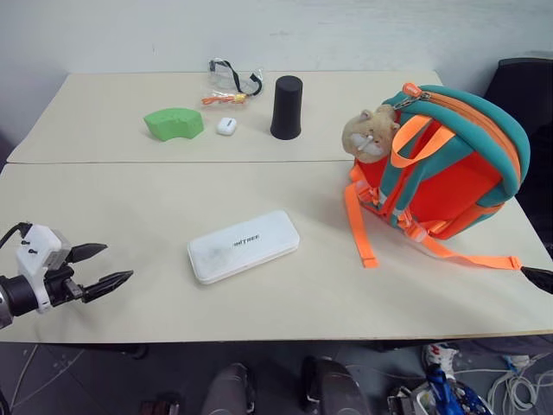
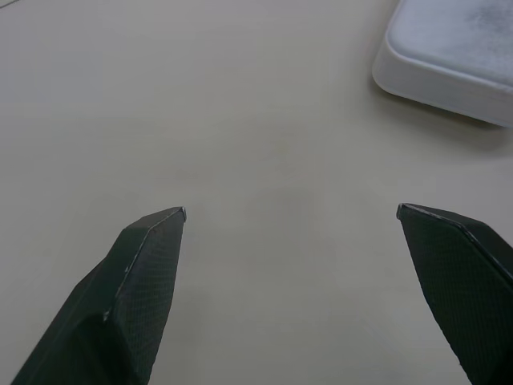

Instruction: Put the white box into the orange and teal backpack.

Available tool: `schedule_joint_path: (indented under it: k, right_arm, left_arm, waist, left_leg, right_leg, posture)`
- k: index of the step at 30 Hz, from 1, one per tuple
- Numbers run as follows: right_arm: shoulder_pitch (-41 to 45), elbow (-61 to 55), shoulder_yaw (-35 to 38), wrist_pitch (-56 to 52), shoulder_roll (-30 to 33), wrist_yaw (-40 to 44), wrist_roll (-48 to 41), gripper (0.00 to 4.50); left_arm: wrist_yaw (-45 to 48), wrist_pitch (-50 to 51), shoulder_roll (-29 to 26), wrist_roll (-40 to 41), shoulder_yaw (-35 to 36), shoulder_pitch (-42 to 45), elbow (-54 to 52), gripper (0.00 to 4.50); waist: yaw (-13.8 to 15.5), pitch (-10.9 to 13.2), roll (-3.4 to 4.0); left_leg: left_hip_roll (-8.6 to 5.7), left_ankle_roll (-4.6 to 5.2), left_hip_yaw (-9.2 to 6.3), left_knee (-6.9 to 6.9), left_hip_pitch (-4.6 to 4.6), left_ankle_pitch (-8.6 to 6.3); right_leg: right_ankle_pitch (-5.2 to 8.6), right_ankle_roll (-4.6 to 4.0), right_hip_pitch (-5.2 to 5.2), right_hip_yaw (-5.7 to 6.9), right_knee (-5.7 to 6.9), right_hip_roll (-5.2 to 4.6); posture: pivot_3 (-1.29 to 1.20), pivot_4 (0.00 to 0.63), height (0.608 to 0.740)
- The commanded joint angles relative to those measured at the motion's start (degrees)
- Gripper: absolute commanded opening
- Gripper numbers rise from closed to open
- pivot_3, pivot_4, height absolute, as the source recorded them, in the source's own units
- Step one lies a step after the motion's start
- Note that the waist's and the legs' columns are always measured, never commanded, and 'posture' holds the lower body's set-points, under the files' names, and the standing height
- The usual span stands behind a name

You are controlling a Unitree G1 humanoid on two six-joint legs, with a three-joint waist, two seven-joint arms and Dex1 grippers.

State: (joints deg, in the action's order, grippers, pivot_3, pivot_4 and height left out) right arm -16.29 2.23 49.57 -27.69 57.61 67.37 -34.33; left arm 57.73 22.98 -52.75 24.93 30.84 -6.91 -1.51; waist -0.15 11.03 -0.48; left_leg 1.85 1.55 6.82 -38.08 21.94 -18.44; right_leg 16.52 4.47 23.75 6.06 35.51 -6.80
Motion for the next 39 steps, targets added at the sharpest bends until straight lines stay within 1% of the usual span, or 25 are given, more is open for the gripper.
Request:
schedule_joint_path:
  k: [1,16,18,20,21,22,23,24,27,28,31,35,36,37,39]
  right_arm:
    - [-0.25,-1.86,0.5,-0.36,-0.74,-0.72,-0.22,4.5]
    - [-1.58,-6.55,1.04,-1.99,-2.59,-2.97,-0.49,4.5]
    - [-2.05,-9.15,0.9,-3.28,-3.0,-2.93,-1.79,4.5]
    - [-2.8,-14.89,-0.3,-5.87,-4.0,-2.81,-4.84,4.5]
    - [-3.19,-18.75,-1.68,-7.05,-4.72,-2.95,-6.5,4.32]
    - [-3.03,-22.68,-3.65,-8.58,-5.5,-3.82,-8.44,4.12]
    - [-2.78,-25.12,-4.88,-9.7,-5.92,-4.56,-9.71,3.95]
    - [-2.34,-27.36,-6.53,-10.14,-6.29,-5.32,-10.38,3.68]
    - [3.14,-32.16,-16.02,-10.24,-7.94,-9.75,-10.26,2.65]
    - [5.76,-32.68,-20.27,-9.74,-8.69,-11.13,-9.03,2.32]
    - [12.71,-31.31,-30.74,-7.68,-10.19,-13.21,-4.23,1.28]
    - [21.81,-25.52,-41.96,-3.96,-13.5,-15.16,2.93,0.02]
    - [23.91,-24.14,-44.52,-3.04,-14.38,-14.68,4.23,0.0]
    - [25.8,-22.79,-46.75,-2.2,-15.28,-14.37,5.51,0.0]
    - [29.44,-19.61,-50.61,-0.73,-17.12,-14.56,8.32,0.0]
  left_arm:
    - [0.31,0.59,-1.03,1.05,0.58,0.71,-1.76,4.43]
    - [-0.3,3.3,-2.03,0.52,-1.55,3.87,-2.09,4.43]
    - [-0.31,3.6,-1.96,0.82,-1.69,4.02,-2.69,4.43]
    - [0.15,3.34,-1.98,0.71,-2.0,3.46,-3.84,4.43]
    - [0.56,2.86,-1.96,0.35,-2.3,2.65,-4.7,4.48]
    - [0.8,2.18,-1.71,-0.13,-2.64,1.69,-5.65,4.16]
    - [0.93,1.84,-1.56,-0.42,-2.85,1.12,-6.31,4.07]
    - [0.99,1.55,-1.32,-0.65,-3.09,0.36,-7.13,3.89]
    - [0.64,-0.7,-0.23,-2.51,-5.32,-2.68,-9.35,2.97]
    - [-0.14,-1.15,0.39,-2.97,-6.19,-3.14,-9.93,2.66]
    - [-2.32,-0.81,2.01,-3.51,-8.15,-3.0,-11.74,1.73]
    - [-3.9,-0.95,3.96,-3.55,-11.05,-1.68,-13.5,0.5]
    - [-3.95,-0.93,4.25,-3.51,-11.83,-1.53,-14.1,0.13]
    - [-4.31,-0.75,4.51,-3.66,-12.53,-1.18,-14.41,0.06]
    - [-5.02,-0.49,4.79,-4.21,-13.66,-0.35,-14.3,0.06]
  waist:
    - [0.01,0.0,0.0]
    - [0.03,0.0,0.0]
    - [0.02,0.0,0.01]
    - [-0.02,0.0,0.01]
    - [-0.05,0.0,0.01]
    - [-0.08,0.01,0.01]
    - [-0.19,0.01,0.01]
    - [-0.21,0.01,0.01]
    - [-0.19,0.02,0.03]
    - [-0.2,0.01,0.02]
    - [-0.07,0.03,0.04]
    - [0.07,0.03,0.04]
    - [0.04,0.02,0.04]
    - [-0.06,0.02,0.04]
    - [-0.1,0.03,0.04]
  left_leg:
    - [0.0,-0.01,0.0,0.0,0.0,0.0]
    - [0.0,-0.12,0.01,0.0,-0.03,0.05]
    - [0.0,-0.09,0.01,0.0,-0.03,0.03]
    - [0.01,-0.11,0.0,0.02,-0.03,0.04]
    - [0.03,-0.13,0.0,0.02,-0.03,0.05]
    - [0.04,-0.13,0.0,0.02,-0.03,0.05]
    - [0.04,-0.13,0.0,0.02,-0.05,0.05]
    - [0.05,-0.12,0.0,0.05,-0.07,0.04]
    - [0.07,-0.14,0.0,0.05,-0.1,0.03]
    - [0.06,-0.14,0.01,0.05,-0.1,0.02]
    - [0.07,-0.16,0.0,0.05,-0.08,0.02]
    - [0.05,-0.43,-0.02,0.05,0.05,0.19]
    - [0.03,-0.38,-0.01,0.03,0.09,0.25]
    - [0.02,-0.3,0.0,0.01,0.14,0.3]
    - [0.02,-0.18,0.02,0.01,0.15,0.36]
  right_leg:
    - [0.0,0.0,0.0,0.0,0.01,0.0]
    - [0.0,0.0,0.0,-0.01,0.03,0.0]
    - [0.0,-0.01,0.0,-0.02,0.03,0.0]
    - [0.01,-0.01,0.0,-0.02,0.03,0.0]
    - [0.01,-0.02,0.01,-0.02,0.04,0.01]
    - [0.01,-0.02,0.0,-0.03,0.05,0.01]
    - [0.01,-0.02,0.0,-0.04,0.05,0.01]
    - [0.02,-0.03,0.0,-0.06,0.05,0.02]
    - [0.04,-0.07,-0.01,-0.07,0.06,0.03]
    - [0.04,-0.07,-0.01,-0.08,0.05,0.02]
    - [0.06,-0.12,0.04,-0.08,0.05,0.02]
    - [0.08,-0.14,0.16,-0.03,0.06,0.02]
    - [0.07,-0.13,0.18,-0.02,0.07,0.02]
    - [0.06,-0.12,0.21,-0.01,0.07,0.02]
    - [0.06,-0.11,0.23,0.0,0.09,0.05]
  posture:
    - [0.0,0.15,0.74]
    - [0.0,0.15,0.74]
    - [0.0,0.15,0.74]
    - [0.0,0.15,0.74]
    - [0.0,0.15,0.74]
    - [0.0,0.15,0.74]
    - [0.0,0.15,0.74]
    - [0.0,0.15,0.74]
    - [0.0,0.15,0.74]
    - [0.0,0.15,0.74]
    - [0.0,0.15,0.74]
    - [0.0,0.15,0.74]
    - [0.0,0.15,0.74]
    - [0.0,0.15,0.74]
    - [0.0,0.15,0.74]
